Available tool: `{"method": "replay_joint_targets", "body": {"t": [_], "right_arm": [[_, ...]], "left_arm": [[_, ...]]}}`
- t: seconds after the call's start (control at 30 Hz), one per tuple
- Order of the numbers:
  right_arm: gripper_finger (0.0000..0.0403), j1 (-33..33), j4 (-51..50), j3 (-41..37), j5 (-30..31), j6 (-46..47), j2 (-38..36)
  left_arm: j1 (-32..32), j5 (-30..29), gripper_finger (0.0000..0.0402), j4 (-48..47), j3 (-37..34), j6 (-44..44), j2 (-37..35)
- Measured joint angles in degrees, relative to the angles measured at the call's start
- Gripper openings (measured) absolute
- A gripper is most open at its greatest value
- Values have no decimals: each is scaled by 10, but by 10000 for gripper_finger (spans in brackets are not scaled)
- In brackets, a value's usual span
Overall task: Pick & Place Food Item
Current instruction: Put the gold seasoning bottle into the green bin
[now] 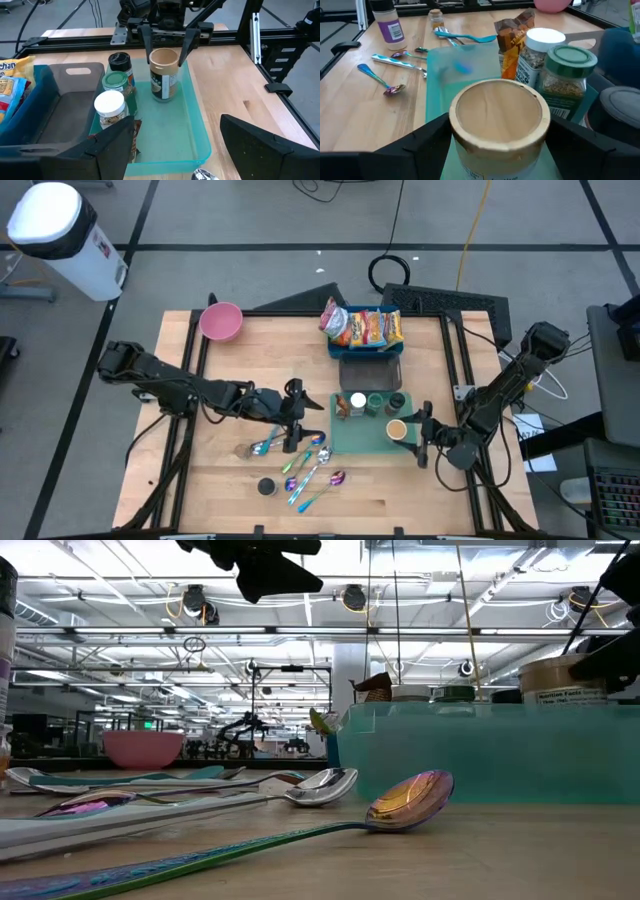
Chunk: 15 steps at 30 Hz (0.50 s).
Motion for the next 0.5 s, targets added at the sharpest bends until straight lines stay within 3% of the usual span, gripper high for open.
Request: {"method": "replay_joint_targets", "body": {"t": [0.23, 0.5], "right_arm": [[320, 0, -3, -2, -50, -7, -23], [316, 0, -2, -2, -49, -116, -147]], "left_arm": [[0, 0, 291, 12, 0, -6, -8], [-9, 27, 298, -31, 0, 31, -72]]}}
